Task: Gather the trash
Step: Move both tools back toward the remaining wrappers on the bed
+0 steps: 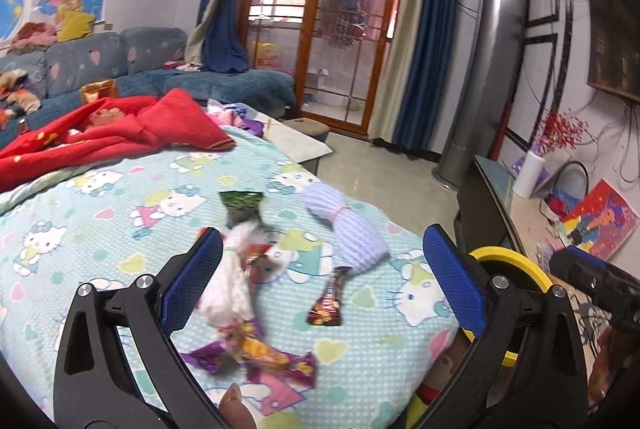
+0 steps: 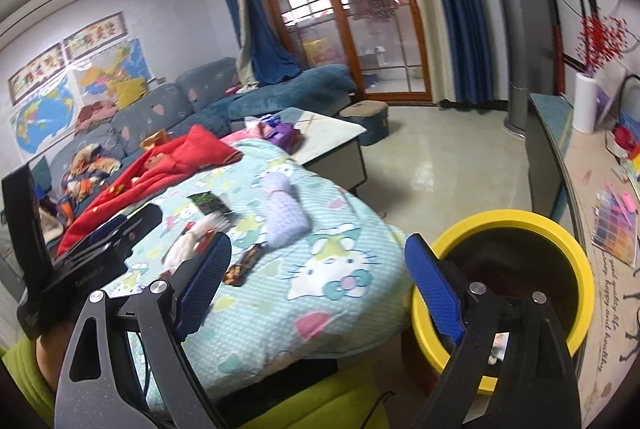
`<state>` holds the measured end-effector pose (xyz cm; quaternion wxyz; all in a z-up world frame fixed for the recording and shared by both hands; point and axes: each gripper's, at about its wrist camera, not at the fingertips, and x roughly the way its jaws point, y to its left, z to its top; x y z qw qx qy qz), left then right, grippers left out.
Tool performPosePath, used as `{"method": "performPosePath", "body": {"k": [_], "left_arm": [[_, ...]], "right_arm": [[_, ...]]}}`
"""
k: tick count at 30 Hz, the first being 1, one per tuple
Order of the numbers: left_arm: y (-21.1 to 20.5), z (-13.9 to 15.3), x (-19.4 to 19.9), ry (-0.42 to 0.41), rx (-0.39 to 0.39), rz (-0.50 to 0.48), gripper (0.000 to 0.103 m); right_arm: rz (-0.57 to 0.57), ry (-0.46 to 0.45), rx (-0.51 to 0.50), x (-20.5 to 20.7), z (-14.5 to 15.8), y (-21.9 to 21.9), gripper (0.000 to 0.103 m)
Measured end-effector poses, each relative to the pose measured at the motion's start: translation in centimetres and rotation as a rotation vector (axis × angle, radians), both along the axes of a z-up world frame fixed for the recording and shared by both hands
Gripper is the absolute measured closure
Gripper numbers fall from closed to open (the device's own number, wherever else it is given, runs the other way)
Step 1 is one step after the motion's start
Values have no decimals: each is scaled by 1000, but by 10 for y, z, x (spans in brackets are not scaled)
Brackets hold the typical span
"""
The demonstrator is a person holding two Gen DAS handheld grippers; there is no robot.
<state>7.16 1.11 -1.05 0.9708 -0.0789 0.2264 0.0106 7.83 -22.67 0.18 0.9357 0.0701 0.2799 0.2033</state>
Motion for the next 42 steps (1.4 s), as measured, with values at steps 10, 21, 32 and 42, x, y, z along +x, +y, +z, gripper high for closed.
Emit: {"method": "performPosePath", "body": {"k": [10,21,32,42], "left_arm": [[40,-1,-4,6,-37,67,11],[87,-1,-10,-5,-73,68,11],[126,-26,-11,100,-105,6,21],[133,-56,-10,227,-154,-156,38]], "right_arm": [[122,-19,-38,-4,0,52,16],[286,-54,-106,-6,-10,106,16],[443,66,-176,7,-50,147,27],[516,165,-224,17,-84,168,41]]}}
